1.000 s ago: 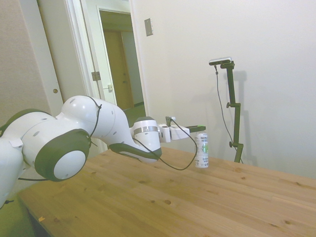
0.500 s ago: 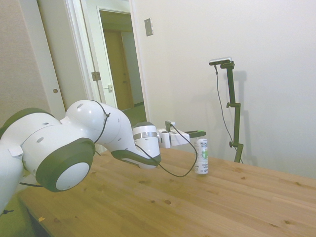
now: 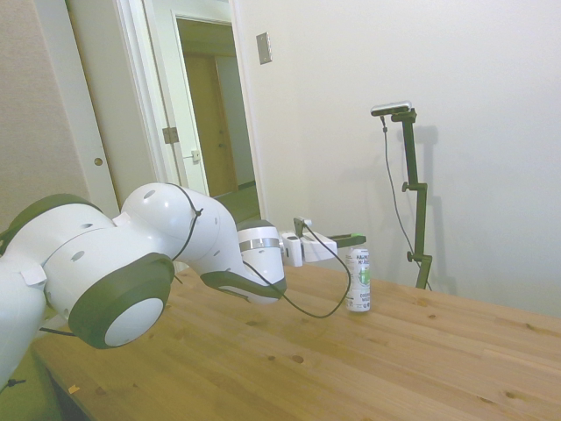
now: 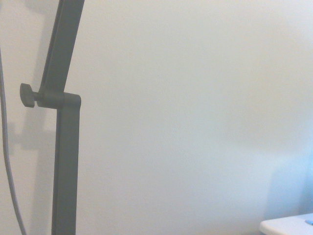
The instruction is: Stand the water bottle
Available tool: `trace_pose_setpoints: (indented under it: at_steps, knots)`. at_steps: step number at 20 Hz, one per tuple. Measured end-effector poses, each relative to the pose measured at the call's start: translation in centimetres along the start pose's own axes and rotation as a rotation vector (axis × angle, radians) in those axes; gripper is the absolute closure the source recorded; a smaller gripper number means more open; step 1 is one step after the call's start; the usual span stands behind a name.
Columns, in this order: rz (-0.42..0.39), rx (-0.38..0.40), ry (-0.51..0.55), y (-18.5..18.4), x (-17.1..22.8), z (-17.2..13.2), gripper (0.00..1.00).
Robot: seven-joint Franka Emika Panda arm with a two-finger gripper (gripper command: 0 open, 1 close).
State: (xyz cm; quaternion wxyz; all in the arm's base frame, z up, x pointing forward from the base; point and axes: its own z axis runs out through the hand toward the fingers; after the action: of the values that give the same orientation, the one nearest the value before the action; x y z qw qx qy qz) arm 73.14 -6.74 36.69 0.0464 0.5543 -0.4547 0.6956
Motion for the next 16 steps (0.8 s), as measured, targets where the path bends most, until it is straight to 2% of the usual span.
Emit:
trace_pose_setpoints:
  at_steps: [16]
  knots:
    - [0.051,0.002,-0.039,1.6,2.8,-2.5,0.00]
